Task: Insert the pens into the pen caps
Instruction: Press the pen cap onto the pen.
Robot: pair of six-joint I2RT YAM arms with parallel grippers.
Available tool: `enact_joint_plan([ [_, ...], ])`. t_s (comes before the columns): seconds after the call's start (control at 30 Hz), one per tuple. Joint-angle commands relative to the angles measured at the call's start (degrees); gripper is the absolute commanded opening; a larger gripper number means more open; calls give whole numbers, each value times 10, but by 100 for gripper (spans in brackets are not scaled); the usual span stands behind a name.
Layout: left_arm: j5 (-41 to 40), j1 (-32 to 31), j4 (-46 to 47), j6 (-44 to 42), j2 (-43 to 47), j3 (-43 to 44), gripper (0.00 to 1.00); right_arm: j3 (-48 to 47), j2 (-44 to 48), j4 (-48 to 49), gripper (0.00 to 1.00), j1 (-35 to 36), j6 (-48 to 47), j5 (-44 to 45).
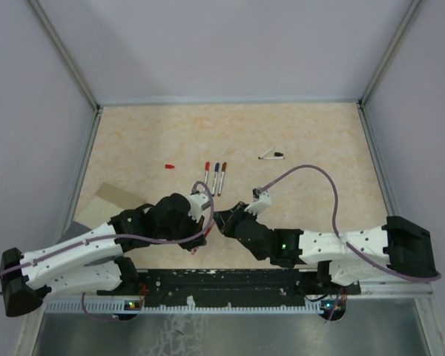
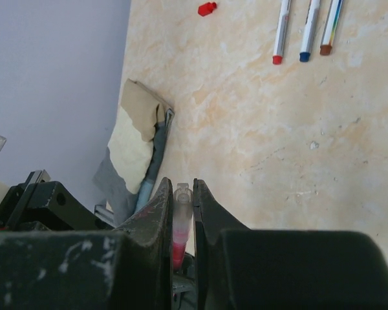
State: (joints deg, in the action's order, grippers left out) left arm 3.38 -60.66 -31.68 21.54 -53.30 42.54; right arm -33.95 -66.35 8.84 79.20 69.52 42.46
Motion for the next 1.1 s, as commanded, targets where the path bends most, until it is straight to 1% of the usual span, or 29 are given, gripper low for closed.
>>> enact_joint_plan([
  [0.0, -95, 20, 459, -6, 10, 96, 0, 33, -47, -58, 0, 93, 32, -205],
  [0.23, -78, 20, 459, -12, 25, 79, 0, -5, 17, -115, 0, 78, 17, -146],
  [0.37, -52, 20, 439, -12, 28, 72, 0, -57, 57, -176, 0, 54, -32, -114],
  [0.6, -5, 20, 409, -1, 24, 49, 0, -160, 109, -253, 0, 0, -145, -90],
  [0.63, -3, 20, 407, 0, 24, 46, 0, -173, 116, -264, 1, -4, -163, -82],
  [0.73, -5, 20, 402, 3, 26, 40, 0, -201, 137, -292, 8, -15, -191, -67],
  [0.9, -6, 20, 380, 11, 17, 37, 0, -219, 166, -292, 15, -18, -230, -52],
  [1.07, -3, 20, 381, 29, 21, 2, 0, -213, 197, -289, 25, -18, -239, -53],
])
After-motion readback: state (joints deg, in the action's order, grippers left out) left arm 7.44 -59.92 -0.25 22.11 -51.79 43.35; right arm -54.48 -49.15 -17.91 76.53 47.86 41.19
